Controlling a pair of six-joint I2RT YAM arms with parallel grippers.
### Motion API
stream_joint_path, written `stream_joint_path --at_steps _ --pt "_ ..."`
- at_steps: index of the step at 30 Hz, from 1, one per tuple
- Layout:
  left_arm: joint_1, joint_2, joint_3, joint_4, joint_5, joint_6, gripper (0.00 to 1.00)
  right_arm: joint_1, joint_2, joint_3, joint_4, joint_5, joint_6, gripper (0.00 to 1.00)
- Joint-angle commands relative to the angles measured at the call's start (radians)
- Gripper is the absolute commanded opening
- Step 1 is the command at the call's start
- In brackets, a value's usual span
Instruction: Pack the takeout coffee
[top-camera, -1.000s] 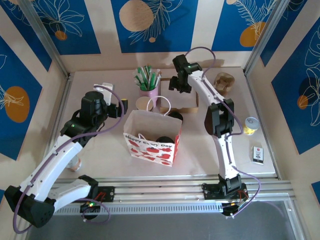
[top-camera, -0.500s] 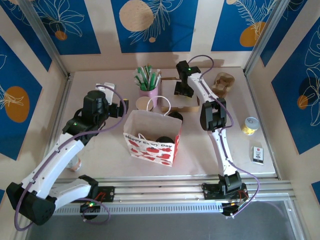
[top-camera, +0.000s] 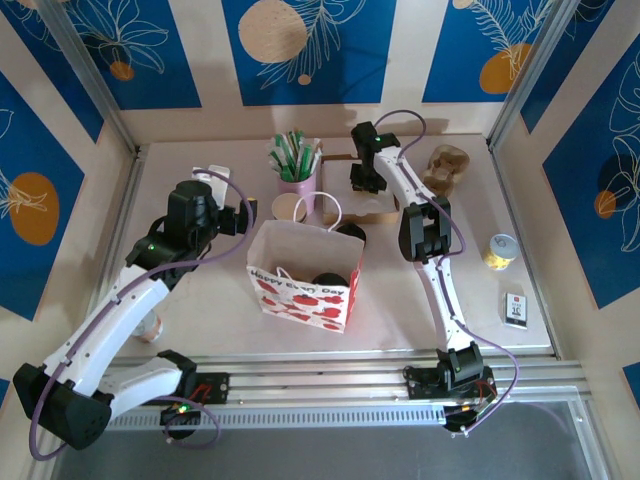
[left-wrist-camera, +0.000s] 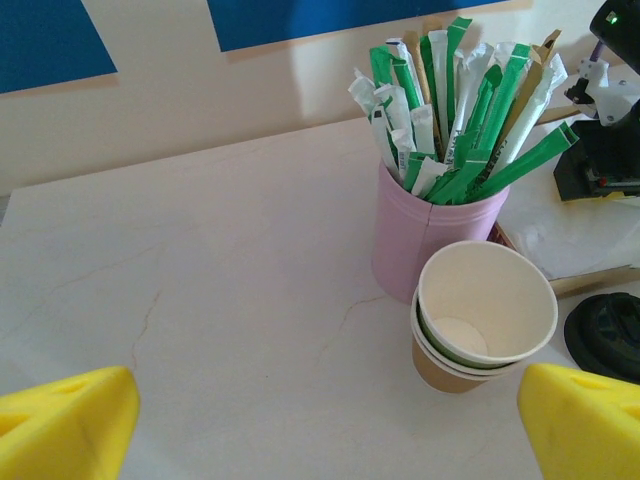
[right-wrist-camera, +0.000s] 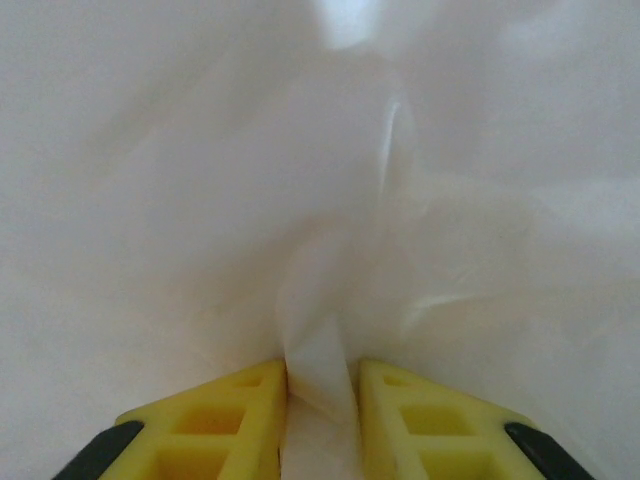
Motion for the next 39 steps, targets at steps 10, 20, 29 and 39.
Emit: stream_joint_path --at_steps 10,20,29,39 --pt "0.009 0.000 -0.001 0.010 -0.019 0.020 0.97 0.018 -0.067 0.038 -0.035 0.007 -0.019 0.10" --pt "0.009 0.000 0.000 0.008 -0.019 0.020 0.97 0.037 -0.124 0.076 -0.028 0.007 -0.017 0.01" --pt "0.009 0.002 0.001 0.005 -0.016 0.020 0.97 0.020 -0.157 0.075 -0.037 -0.044 -0.019 0.07" --pt "0.009 0.002 0.004 0.003 -0.017 0.020 0.97 0.006 -0.179 0.013 -0.009 -0.121 -0.022 0.14"
